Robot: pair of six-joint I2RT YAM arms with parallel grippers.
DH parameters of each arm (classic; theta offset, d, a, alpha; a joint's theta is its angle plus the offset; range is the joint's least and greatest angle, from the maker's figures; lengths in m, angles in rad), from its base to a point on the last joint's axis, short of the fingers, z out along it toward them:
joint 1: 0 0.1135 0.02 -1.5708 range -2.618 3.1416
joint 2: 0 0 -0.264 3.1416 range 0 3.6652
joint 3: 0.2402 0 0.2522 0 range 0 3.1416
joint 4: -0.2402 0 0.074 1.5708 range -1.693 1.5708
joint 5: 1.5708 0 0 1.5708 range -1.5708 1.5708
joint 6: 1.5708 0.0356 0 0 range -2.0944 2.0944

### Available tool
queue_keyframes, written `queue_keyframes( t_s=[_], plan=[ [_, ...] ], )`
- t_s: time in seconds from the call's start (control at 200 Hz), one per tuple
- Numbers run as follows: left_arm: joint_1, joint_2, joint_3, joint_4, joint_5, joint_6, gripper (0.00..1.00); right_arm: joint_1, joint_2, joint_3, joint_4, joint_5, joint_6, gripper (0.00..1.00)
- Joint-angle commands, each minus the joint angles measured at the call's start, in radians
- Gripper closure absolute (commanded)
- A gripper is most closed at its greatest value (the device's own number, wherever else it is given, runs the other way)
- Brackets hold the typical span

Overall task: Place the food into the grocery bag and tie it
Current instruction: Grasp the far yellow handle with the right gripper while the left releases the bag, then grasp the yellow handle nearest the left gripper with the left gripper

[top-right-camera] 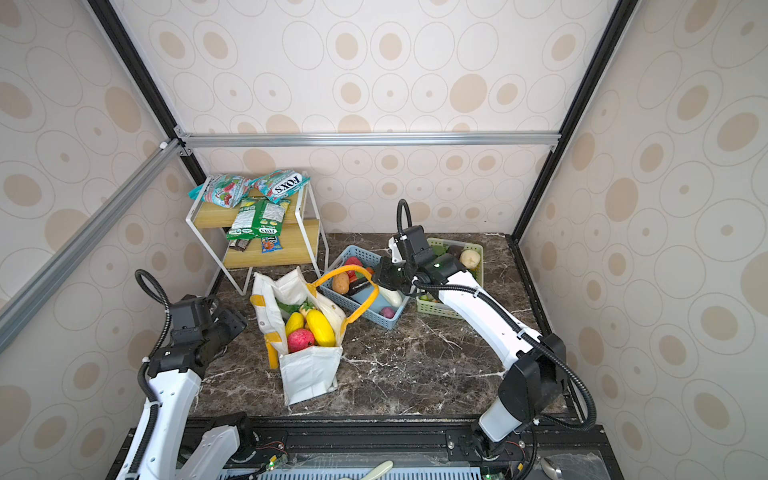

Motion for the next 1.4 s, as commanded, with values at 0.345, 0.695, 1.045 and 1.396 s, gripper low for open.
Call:
queue_keyframes(
  t_s=[0.345, 0.695, 1.045, 1.396],
  plan=[
    [-0.007, 0.186, -0.088, 0.138, 0.31, 0.129, 0.36, -0.03, 0.0, 0.077, -0.017, -0.02, -0.059, 1.0],
    [-0.046, 0.372, -0.116, 0.372, 0.401, 0.082, 0.48, -0.03, -0.021, 0.046, 0.013, -0.036, -0.056, 1.0],
    [-0.051, 0.312, -0.16, 0.408, 0.399, 0.022, 0.97, -0.027, -0.042, 0.024, 0.06, -0.07, -0.077, 1.0],
    [-0.051, 0.193, 0.145, -0.095, 0.123, 0.171, 1.0, 0.007, -0.016, 0.12, 0.061, -0.067, -0.228, 1.0]
  ],
)
